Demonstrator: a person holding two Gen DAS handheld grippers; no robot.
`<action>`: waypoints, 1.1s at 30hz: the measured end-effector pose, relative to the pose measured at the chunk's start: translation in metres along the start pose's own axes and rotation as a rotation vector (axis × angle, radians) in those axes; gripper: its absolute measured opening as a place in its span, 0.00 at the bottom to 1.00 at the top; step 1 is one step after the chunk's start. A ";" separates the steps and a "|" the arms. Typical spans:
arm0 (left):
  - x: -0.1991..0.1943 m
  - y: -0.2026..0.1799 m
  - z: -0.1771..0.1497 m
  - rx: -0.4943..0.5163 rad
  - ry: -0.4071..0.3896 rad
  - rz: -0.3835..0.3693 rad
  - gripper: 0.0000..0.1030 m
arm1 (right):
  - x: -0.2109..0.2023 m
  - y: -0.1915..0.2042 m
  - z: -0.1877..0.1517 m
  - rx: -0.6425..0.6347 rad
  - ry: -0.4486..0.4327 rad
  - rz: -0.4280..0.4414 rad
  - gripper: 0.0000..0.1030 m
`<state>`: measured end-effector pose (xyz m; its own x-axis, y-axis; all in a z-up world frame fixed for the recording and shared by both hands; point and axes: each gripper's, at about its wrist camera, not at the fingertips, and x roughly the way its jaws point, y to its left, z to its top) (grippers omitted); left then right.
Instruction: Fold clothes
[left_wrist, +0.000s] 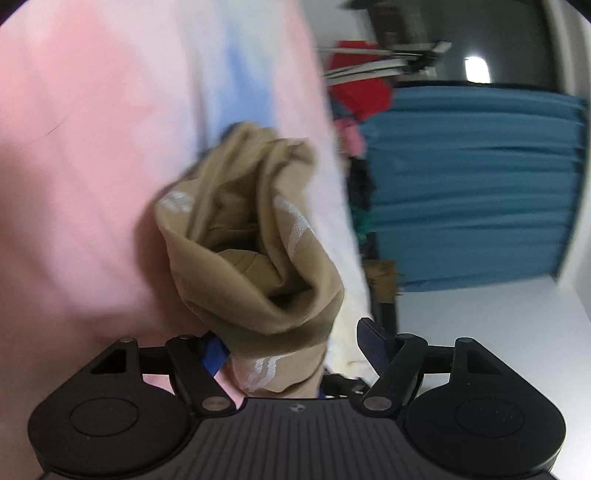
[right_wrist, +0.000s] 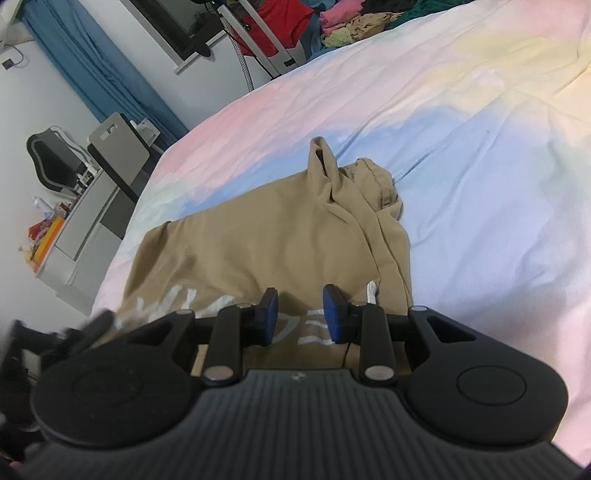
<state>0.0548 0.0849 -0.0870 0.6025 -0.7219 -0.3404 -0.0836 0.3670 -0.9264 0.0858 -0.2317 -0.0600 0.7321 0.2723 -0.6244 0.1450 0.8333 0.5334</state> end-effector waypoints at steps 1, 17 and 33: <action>0.000 -0.002 0.001 0.015 -0.010 0.026 0.67 | -0.001 0.000 0.000 0.003 -0.002 0.001 0.28; -0.005 0.005 0.012 -0.051 -0.045 0.072 0.30 | -0.023 0.020 -0.030 0.430 0.084 0.488 0.93; 0.008 0.009 0.009 -0.065 -0.098 -0.021 0.29 | 0.011 -0.033 -0.052 0.775 0.016 0.356 0.72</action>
<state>0.0657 0.0875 -0.0971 0.6791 -0.6670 -0.3063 -0.1192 0.3116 -0.9427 0.0543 -0.2313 -0.1138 0.8119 0.4670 -0.3502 0.3268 0.1335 0.9356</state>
